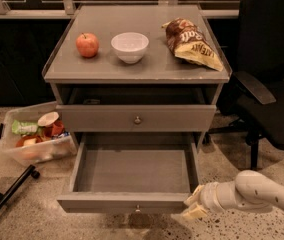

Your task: Close middle drawer

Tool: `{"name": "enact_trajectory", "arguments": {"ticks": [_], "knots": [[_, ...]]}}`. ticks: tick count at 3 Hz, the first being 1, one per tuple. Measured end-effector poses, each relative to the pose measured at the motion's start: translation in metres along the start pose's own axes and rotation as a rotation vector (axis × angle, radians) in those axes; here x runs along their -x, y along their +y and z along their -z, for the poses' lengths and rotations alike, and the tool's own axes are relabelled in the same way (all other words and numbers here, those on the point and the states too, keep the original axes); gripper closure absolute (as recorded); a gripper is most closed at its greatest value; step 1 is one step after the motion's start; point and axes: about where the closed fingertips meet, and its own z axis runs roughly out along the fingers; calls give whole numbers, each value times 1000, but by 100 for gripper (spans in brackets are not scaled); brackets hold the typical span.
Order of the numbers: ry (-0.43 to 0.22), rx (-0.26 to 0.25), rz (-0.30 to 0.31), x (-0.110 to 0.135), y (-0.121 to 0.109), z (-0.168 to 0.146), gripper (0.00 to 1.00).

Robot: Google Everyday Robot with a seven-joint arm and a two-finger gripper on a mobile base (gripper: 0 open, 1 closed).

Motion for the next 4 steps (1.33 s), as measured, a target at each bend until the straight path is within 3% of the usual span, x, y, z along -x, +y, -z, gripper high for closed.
{"name": "enact_trajectory", "arguments": {"ticks": [1,2,3,4], "knots": [[0,0,0,-1,8,1,0],[0,0,0,-1,11,1,0],[28,63,45,12,-56,-30,0],[28,63,45,12,-56,-30,0]]}}
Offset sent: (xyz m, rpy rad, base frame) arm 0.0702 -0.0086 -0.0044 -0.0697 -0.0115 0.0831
